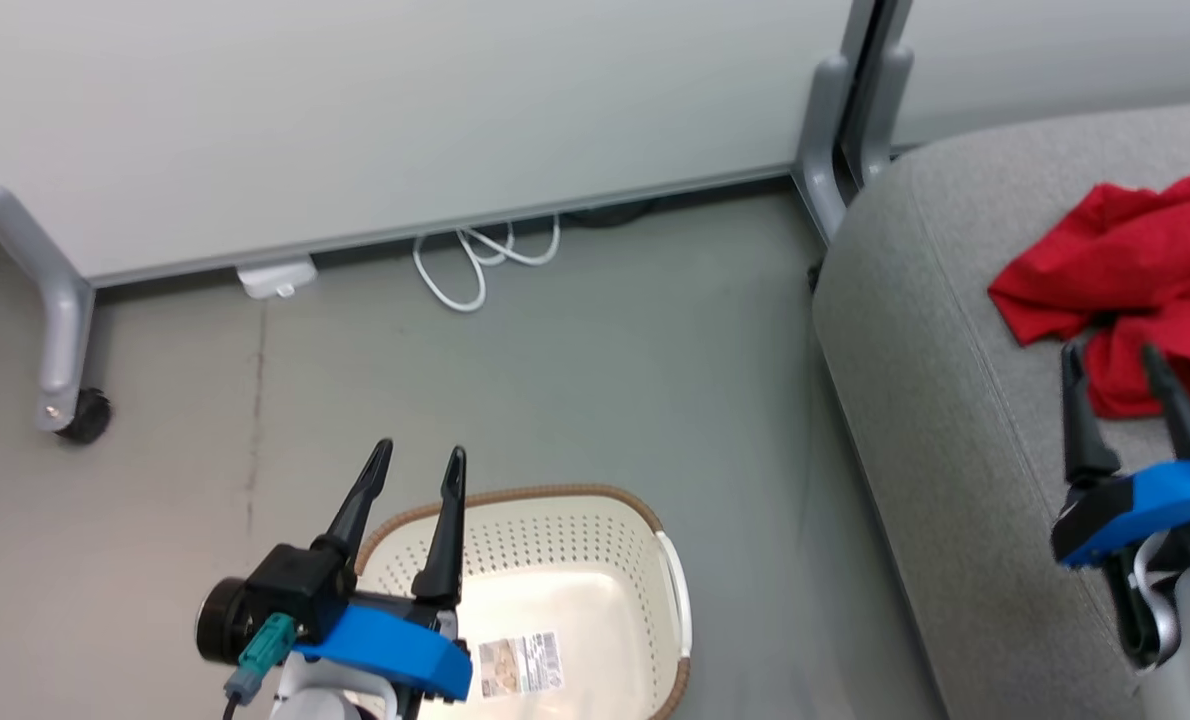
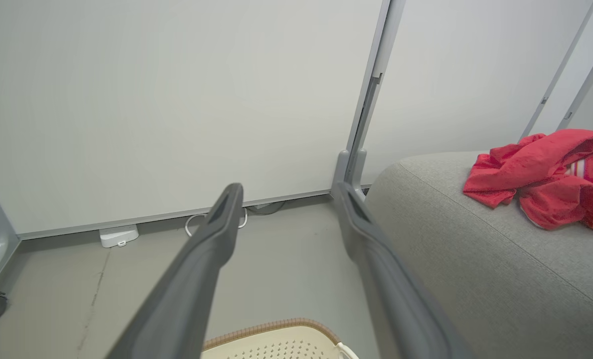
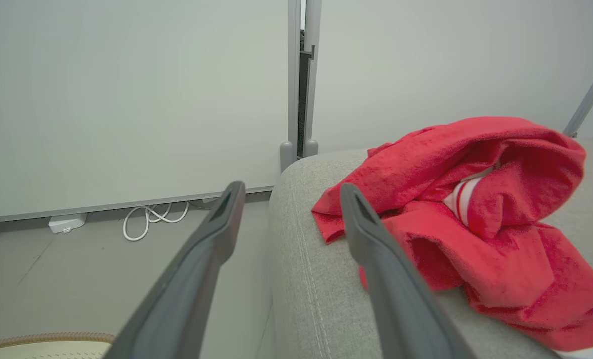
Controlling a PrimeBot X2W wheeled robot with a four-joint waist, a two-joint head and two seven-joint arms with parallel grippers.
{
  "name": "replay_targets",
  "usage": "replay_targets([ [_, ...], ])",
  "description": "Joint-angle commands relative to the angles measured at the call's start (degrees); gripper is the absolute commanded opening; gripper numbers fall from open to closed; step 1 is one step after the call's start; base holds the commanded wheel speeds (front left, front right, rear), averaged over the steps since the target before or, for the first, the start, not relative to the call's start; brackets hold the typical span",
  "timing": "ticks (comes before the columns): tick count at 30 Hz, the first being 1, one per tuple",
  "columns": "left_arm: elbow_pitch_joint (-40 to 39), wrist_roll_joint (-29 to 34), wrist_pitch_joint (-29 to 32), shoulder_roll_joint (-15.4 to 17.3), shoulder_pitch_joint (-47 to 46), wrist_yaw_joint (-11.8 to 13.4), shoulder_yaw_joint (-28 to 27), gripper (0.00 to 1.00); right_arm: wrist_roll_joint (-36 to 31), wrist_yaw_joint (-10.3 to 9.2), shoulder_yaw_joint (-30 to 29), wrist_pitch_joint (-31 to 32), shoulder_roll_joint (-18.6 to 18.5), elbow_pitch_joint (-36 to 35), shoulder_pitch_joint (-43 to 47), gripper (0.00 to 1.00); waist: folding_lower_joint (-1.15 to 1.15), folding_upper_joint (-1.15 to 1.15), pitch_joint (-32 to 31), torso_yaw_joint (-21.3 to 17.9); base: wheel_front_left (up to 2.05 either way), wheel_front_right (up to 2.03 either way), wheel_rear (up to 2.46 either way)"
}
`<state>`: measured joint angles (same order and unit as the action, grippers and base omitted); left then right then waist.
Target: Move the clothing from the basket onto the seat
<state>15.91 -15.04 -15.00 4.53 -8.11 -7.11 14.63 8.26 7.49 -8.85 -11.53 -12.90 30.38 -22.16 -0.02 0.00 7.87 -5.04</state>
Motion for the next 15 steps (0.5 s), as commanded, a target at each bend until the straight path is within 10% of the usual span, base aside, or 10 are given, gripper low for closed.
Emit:
replay_targets([
  [1, 0.51, 0.26, -0.26, -0.30, 1.36, -0.28, -0.86, 1.00, -0.64, 0.01, 0.45, 0.53, 0.84, -1.77, 2.64, 1.00, 0.02, 0.00, -3.42, 2.26, 0.00, 0.00, 0.00],
  [15, 4.99, 0.92, -0.26, -1.09, 5.22, -0.45, -5.76, 1.00, -1.83, 0.01, 0.74, 6.91, 5.39, -18.42, 17.87, 1.00, 0.02, 0.00, -9.39, 7.97, 0.00, 0.00, 0.00],
])
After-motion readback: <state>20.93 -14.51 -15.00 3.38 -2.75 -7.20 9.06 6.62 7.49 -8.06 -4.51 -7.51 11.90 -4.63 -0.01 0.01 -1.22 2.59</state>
